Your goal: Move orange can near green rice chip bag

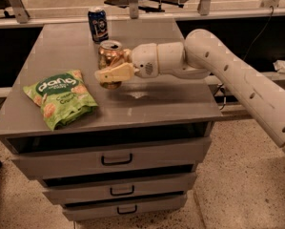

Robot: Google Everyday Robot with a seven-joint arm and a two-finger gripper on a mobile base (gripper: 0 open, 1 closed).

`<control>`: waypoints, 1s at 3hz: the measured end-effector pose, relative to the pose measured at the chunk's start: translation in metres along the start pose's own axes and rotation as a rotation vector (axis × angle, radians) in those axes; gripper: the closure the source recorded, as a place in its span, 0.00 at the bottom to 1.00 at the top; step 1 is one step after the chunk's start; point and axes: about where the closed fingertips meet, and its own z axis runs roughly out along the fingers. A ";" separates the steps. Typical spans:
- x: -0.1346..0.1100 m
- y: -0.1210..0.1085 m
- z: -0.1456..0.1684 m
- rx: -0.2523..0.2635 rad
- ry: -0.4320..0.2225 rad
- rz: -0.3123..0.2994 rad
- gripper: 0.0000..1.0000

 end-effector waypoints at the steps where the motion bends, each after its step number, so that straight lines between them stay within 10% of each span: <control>1: 0.001 0.020 0.027 -0.064 -0.021 -0.004 1.00; 3: 0.019 0.031 0.058 -0.132 -0.014 -0.032 0.59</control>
Offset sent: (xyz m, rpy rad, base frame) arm -0.0366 0.0687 -0.0329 0.0242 -0.0138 0.1734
